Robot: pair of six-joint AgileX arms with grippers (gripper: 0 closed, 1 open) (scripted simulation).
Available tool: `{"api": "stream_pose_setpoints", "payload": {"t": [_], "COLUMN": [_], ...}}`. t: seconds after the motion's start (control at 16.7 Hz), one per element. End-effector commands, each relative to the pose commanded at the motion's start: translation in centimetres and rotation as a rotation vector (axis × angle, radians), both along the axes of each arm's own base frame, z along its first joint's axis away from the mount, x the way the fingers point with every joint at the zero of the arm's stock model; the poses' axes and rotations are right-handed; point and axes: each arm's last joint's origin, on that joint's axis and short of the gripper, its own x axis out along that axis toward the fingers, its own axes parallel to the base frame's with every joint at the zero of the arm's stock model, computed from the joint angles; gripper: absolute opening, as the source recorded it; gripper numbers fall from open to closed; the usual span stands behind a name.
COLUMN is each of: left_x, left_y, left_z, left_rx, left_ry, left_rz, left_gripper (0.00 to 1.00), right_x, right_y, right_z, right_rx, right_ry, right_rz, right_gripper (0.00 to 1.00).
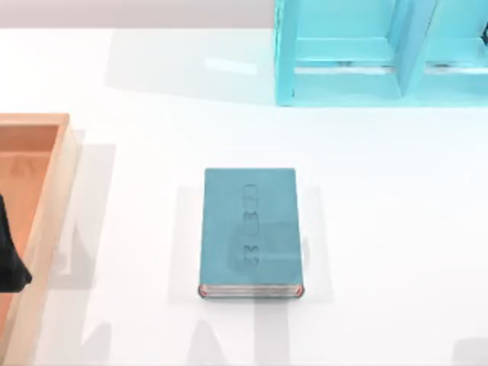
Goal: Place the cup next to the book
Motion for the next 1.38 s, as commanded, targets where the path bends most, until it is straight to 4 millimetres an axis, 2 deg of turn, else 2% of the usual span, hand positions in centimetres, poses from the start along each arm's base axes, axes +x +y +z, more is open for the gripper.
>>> {"api": "stream_pose_setpoints", "payload": {"t": [0.6,0.78,1.08,1.38], "left_x": [0.0,0.0,0.0,0.0], "left_y": [0.0,0.0,0.0,0.0], "left_z": [0.0,0.0,0.0,0.0], "left_rx": [0.000,0.000,0.000,0.000], "left_ry": [0.000,0.000,0.000,0.000], "left_rz": [0.000,0.000,0.000,0.000], "left_gripper": [1.00,1.00,1.00,1.00], "right_x": [0.0,0.2,0.0,0.0], "right_y": [0.0,-0.1,0.0,0.0], "right_z": [0.1,1.4,4.8,4.9], "right_rx": [-0.001,0.001,0.001,0.001], "right_ry": [-0.005,0.001,0.001,0.001], "right_rz": [-0.002,0.002,-0.001,-0.002], "right_gripper": [0.00,0.00,0.00,0.00]}}
